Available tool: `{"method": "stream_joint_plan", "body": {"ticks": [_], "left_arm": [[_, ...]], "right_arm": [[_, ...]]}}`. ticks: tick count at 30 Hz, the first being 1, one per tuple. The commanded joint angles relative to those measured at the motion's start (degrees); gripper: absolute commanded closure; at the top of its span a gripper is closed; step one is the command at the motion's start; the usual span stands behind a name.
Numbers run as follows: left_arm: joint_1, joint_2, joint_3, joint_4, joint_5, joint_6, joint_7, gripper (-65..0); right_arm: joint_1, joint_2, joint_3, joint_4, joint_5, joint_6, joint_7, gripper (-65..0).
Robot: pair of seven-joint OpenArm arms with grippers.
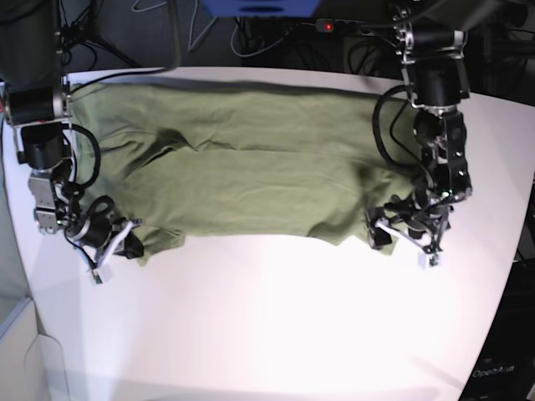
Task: Fold the T-shirt properly
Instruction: 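Move the left gripper down and grasp the other hem corner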
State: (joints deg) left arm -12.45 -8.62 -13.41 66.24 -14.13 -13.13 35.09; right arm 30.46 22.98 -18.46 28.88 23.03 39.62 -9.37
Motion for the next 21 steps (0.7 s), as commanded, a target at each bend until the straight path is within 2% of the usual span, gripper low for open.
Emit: {"method": "stream_joint_plan", "body": {"ticks": [1, 13, 15, 17, 21], "left_arm": [[-2.1, -0.6, -0.1, 0.2, -0.6, -0.3, -2.0, -51.8], [-4.0, -0.5, -0.1, -9.1, -0.6, -0.3, -2.2, -51.6], [-3.9, -0.4, -0.1, -9.2, -0.6, -2.0, -2.2, -51.4], [-3.9, -0.2, -0.2, -9.2, -0.6, -4.7, -1.7, -46.6], [-3.7, 0.0, -0.2, -9.3, -0.6, -5.9, -1.6, -25.6]], "right_arm": [[0.6, 0.5, 0.0, 0.1, -1.8, 0.4, -2.4, -0.7], [0.6, 0.5, 0.0, 0.1, -1.8, 0.4, -2.4, -0.7], [0.6, 0.5, 0.0, 0.1, -1.8, 0.4, -2.4, -0.7], [0.6, 0.5, 0.0, 0.1, -1.8, 0.4, -2.4, -0.7], [0.6, 0.5, 0.0, 0.1, -1.8, 0.4, -2.4, -0.7]]}}
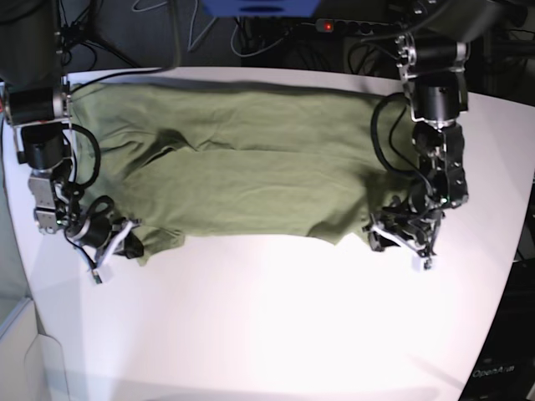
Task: Fold the T-shirt properly
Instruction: 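Move the left gripper down and grasp the other hem corner, then lift the hem with both grippers and fold it over the shirt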
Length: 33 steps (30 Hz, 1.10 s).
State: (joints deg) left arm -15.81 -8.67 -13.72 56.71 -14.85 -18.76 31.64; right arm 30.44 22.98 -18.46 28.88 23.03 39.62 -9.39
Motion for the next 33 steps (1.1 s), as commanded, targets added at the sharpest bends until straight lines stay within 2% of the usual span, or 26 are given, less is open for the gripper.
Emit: {"method": "stream_joint_plan", "body": {"ticks": [1, 4, 9, 15, 21, 28, 33], "left_arm": [[-0.2, 0.0, 0.1, 0.2, 0.1, -0.3, 1.8, -20.2], [0.1, 0.0, 0.1, 0.2, 0.1, -0.4, 2.5, -8.8], [1.1, 0.0, 0.1, 1.0, -1.0, -0.5, 3.7, -3.5], [3.1, -1.6, 0.1, 7.1, -8.7, -0.6, 3.4, -3.6], [5.8, -1.8, 0.1, 15.4, -11.8, -0.1, 4.0, -3.6], [6.8, -1.8, 0.1, 16.7, -12.1, -0.1, 4.0, -3.6], [7.9, -1.8, 0.1, 16.8, -12.1, -0.2, 4.0, -3.6]], "right_arm": [[0.6, 0.5, 0.0, 0.1, -1.8, 0.4, -2.3, -0.7], [0.7, 0.5, 0.0, 0.1, -1.8, 0.4, -2.3, -0.7], [0.7, 0.4, 0.0, 0.1, -1.8, 0.4, -2.3, -0.7], [0.7, -0.2, 0.0, 0.1, -1.8, 0.4, -2.3, -0.7], [0.5, -0.2, 0.3, 1.8, -1.7, 0.4, -2.0, -0.7], [-8.0, 1.7, 1.4, 17.6, -1.5, 0.4, -2.5, -0.7], [-15.4, 3.2, 6.1, 33.4, -1.8, 0.4, -6.7, -0.7]]}}
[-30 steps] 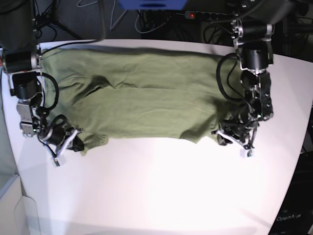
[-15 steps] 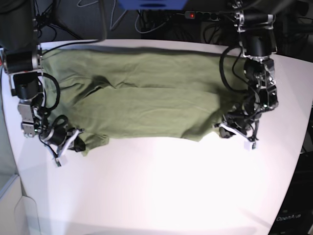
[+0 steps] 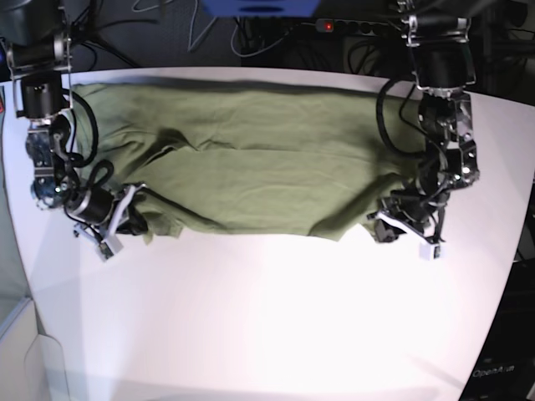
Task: Fold the T-shirt properly
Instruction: 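Lift the hem with both grippers and fold it over the shirt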
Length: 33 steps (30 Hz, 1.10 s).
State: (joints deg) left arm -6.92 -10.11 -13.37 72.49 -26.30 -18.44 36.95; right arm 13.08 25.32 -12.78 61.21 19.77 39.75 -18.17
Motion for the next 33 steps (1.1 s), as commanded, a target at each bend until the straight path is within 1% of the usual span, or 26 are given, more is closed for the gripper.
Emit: {"method": "stream_joint_plan", "body": {"ticks": [1, 3, 9, 13, 15, 18, 22, 25, 28, 29, 31, 33], "left_arm": [[-0.9, -0.4, -0.2, 1.0, -0.6, -0.6, -1.3, -3.6], [-0.3, -0.4, -0.2, 1.1, -0.7, -0.7, -1.3, -3.6], [3.4, -0.4, -0.2, 8.5, -0.7, -0.7, -1.3, -3.6], [5.6, -0.3, -0.6, 13.6, -0.7, -0.7, 2.1, -3.6], [7.1, 0.0, -2.7, 16.2, -0.7, -0.9, 3.3, -3.6], [9.2, 0.2, -5.7, 19.3, -0.7, -0.9, 4.6, -3.6], [12.1, 0.2, -7.1, 22.0, -0.7, -1.0, 5.0, -3.6], [14.3, 0.2, -7.1, 24.1, -0.7, -1.1, 4.9, -3.6], [16.3, 0.2, -7.1, 25.4, -0.7, -1.1, 4.5, -3.6], [16.8, 0.2, -7.1, 25.8, -0.7, -1.6, 4.5, -3.6], [17.8, 0.2, -7.2, 26.0, -0.7, -3.9, 4.4, -3.6], [18.0, 0.2, -8.1, 25.8, -0.7, -5.5, 4.4, -3.6]], "right_arm": [[0.5, 1.0, 1.4, 4.5, 1.5, 0.3, 0.9, -0.7], [-2.0, 2.2, 3.6, 10.1, 1.5, 0.3, -1.0, -0.7], [-7.9, 2.4, 9.7, 24.1, 1.5, 0.3, -7.0, -0.7], [-12.7, 2.4, 13.3, 31.6, 1.5, 0.3, -9.1, -0.7], [-15.4, 2.2, 15.2, 35.4, 1.5, 0.3, -9.8, -0.7], [-19.6, 2.0, 17.2, 40.5, 1.5, 0.3, -10.3, -0.7], [-24.7, 0.6, 19.1, 45.3, 1.5, 0.3, -10.3, -0.7], [-27.9, 0.4, 19.9, 47.1, 1.5, 0.3, -10.1, -0.7], [-29.8, -1.1, 20.0, 47.1, 1.5, 0.3, -9.9, -0.7], [-30.5, -1.2, 20.0, 47.1, 1.5, 0.3, -9.8, -0.7], [-31.9, -1.5, 20.0, 47.1, 1.5, 0.3, -9.7, -0.7], [-33.2, -2.1, 20.0, 47.1, 1.5, 0.3, -8.2, -0.7]]}}
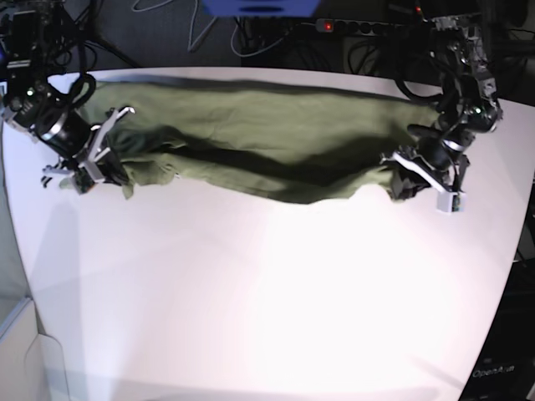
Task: Fold the T-shirt properly
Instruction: 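Lift the hem with both grippers and fold it over the shirt, then lower the folded hem onto the shirt and pull it taut with both grippers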
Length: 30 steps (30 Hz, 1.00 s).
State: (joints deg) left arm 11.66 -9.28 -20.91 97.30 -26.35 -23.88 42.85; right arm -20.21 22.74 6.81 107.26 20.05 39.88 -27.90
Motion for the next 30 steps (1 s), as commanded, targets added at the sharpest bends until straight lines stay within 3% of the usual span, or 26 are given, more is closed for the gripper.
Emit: {"method": "stream_joint_plan", "body": {"ticks": [1, 9, 20, 30], "left_arm": [[-0.5, -0.6, -1.6, 0.9, -0.7, -0.5, -1.4, -3.6], [-0.5, -0.7, -7.4, 0.6, -0.2, -5.9, -1.0, -3.5], [-0.5, -0.6, -7.2, 0.5, -0.1, -5.9, -0.9, -3.4], [2.1, -0.6, -7.4, 0.5, -0.1, -7.0, -1.0, -3.4]], "right_arm": [[-0.7, 0.1, 0.6, 1.1, 1.2, 0.1, 2.5, -0.7], [-6.4, -0.5, 4.8, 0.8, 1.2, 0.1, 8.5, -0.7], [-11.1, -6.4, 8.2, 0.6, 1.2, 0.1, 14.7, -0.7], [-11.2, -11.7, 14.4, 0.6, 1.2, 0.1, 14.6, -0.7]]}}
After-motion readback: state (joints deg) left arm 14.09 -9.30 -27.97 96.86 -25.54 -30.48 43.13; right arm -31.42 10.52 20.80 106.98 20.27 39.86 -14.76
